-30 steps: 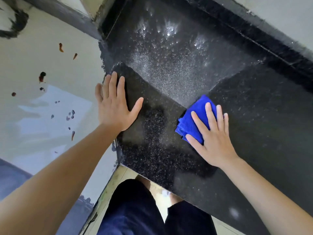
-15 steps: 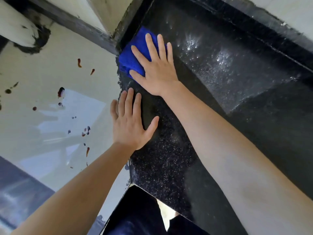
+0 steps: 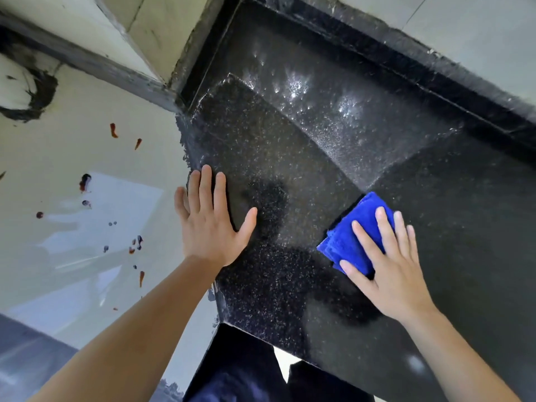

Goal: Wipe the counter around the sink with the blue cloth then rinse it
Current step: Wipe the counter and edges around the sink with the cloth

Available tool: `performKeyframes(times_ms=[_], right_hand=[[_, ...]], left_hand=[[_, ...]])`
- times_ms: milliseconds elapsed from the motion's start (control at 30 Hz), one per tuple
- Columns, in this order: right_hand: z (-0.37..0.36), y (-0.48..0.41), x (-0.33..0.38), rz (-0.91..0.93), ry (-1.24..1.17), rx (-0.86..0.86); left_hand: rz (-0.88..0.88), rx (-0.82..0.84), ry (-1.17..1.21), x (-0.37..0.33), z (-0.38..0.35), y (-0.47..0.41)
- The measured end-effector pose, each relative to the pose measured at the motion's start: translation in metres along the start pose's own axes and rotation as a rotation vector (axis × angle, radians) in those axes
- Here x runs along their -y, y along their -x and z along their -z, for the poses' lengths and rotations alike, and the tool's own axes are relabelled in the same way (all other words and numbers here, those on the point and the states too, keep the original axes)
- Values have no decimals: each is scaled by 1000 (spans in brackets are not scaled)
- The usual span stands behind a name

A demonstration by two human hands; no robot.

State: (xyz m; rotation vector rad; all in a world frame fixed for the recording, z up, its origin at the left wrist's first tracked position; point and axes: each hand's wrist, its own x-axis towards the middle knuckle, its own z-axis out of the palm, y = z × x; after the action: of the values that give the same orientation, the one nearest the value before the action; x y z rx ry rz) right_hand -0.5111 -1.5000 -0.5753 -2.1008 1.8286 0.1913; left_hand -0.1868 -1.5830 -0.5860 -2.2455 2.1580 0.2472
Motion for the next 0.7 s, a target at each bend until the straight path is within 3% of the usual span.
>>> performKeyframes(times_ms=[133, 400, 467, 700], right_hand=[[10, -52, -8, -129, -41, -90], [51, -187, -9, -684, -240, -208], [45, -177, 9, -651, -222, -221], [-14, -36, 52, -169, -115, -198]], left_hand=[[-20, -5, 4, 0, -2, -1], [-39, -55, 59, 5, -5, 0], [-29, -69, 85, 5, -4, 0], [-147, -125, 98, -27, 0, -27]])
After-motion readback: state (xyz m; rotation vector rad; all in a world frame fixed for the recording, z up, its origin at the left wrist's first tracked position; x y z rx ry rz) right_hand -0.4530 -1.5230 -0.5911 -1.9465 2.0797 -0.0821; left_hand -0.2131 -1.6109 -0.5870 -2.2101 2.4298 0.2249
